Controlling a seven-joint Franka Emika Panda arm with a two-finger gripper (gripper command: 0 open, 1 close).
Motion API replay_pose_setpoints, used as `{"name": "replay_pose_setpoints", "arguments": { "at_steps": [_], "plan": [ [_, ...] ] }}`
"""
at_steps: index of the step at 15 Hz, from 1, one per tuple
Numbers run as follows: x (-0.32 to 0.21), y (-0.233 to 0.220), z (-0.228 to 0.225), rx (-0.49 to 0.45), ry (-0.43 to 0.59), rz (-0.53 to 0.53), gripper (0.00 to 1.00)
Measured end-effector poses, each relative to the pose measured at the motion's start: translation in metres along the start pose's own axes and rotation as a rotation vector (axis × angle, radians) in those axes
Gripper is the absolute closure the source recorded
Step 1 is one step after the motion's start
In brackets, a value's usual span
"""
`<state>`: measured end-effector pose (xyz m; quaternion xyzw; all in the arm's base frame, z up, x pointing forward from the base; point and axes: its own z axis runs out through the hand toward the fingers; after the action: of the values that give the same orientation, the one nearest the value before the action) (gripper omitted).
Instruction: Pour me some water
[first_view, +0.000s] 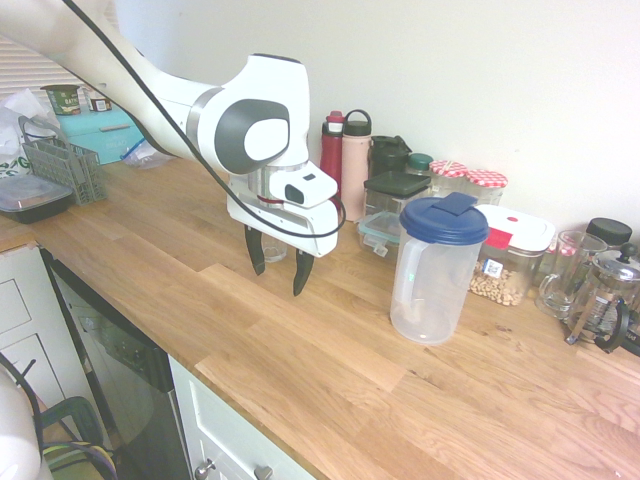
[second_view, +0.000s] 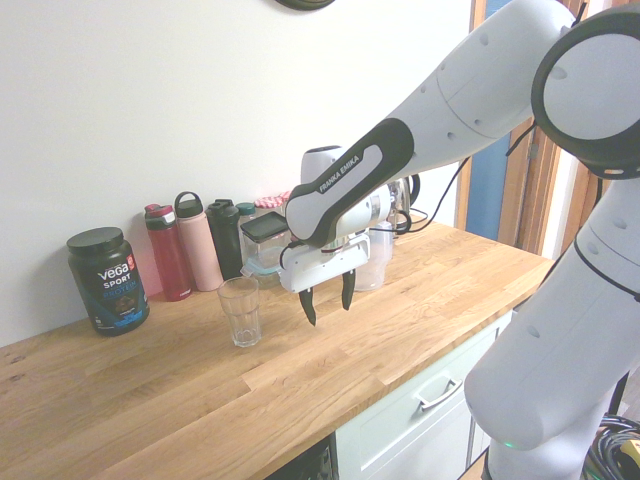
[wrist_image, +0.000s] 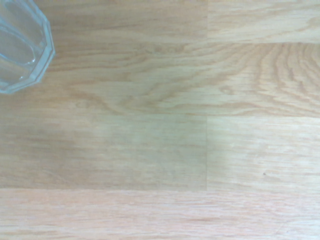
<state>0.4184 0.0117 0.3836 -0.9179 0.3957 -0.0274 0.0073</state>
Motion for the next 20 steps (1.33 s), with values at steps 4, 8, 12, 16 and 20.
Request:
{"name": "replay_pose_setpoints", "arguments": {
  "at_steps": [4, 8, 12, 16, 20],
  "plan": [
    [0.007, -0.005, -0.023, 0.033, 0.03, 0.004, 0.0],
    [0.024, 0.023, -0.123, 0.124, 0.125, 0.015, 0.0],
    [0.062, 0.084, -0.176, 0.208, 0.222, 0.055, 0.0],
    [0.092, 0.108, -0.162, 0.226, 0.283, 0.105, 0.0],
    [0.112, 0.126, -0.133, 0.219, 0.281, 0.153, 0.0]
  ]
}}
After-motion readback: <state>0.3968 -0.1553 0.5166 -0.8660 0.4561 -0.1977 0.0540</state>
